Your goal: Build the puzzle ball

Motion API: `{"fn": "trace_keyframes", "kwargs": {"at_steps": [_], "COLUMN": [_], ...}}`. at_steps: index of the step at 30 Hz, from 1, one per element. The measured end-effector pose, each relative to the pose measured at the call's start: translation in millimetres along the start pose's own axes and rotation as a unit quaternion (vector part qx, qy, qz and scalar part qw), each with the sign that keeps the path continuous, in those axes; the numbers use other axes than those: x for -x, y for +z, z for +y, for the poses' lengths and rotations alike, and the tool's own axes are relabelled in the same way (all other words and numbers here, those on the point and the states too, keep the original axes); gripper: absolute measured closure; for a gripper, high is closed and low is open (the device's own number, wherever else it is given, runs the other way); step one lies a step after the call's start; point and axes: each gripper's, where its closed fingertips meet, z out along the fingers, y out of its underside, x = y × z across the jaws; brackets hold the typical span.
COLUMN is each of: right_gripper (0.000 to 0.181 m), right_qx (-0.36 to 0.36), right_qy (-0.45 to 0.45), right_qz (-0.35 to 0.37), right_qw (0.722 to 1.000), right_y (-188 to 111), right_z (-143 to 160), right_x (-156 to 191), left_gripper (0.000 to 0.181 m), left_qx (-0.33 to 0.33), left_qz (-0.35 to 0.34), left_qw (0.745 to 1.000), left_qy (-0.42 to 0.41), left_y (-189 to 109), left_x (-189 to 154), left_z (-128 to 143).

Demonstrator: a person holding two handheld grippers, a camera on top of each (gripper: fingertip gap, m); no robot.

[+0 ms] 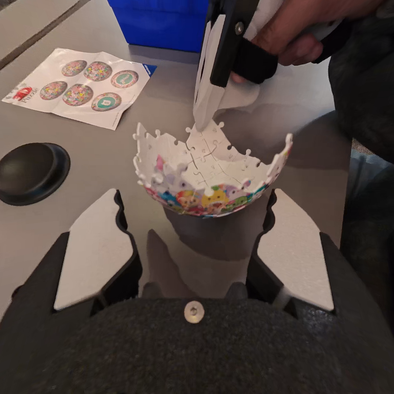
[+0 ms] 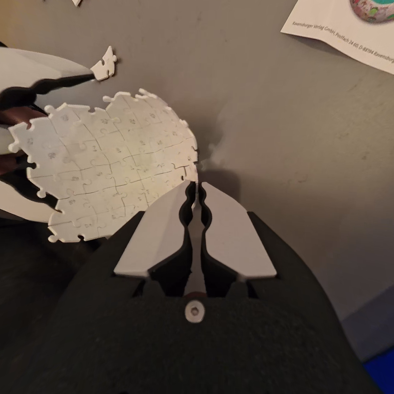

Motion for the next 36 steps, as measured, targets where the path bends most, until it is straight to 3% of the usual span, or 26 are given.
{"fn": "trace_keyframes", "kwargs": {"at_steps": [11, 14, 36], "right_gripper": [0.179, 0.179, 0.176], "right_qx": [-0.002, -0.005, -0.002], "right_qy": [0.012, 0.013, 0.037], "right_qz": [-0.012, -0.009, -0.073], "right_qw": [1.0, 1.0, 0.997], "right_y": [1.3, 0.2, 7.1], "right_z": [2.1, 0.7, 2.4], "right_x": [-0.8, -1.7, -8.3], "left_gripper": [0.065, 0.074, 0.084], "left_qx": [0.02, 0.02, 0.059], "left_qz": [-0.011, -0.013, -0.035], "left_qw": [0.999, 0.999, 0.998], "left_qy": [-0.031, -0.024, 0.003], "left_y": [11.3, 10.2, 2.6], "left_x": [-4.0, -4.5, -5.6], "left_z": [6.1, 4.2, -4.8]}}
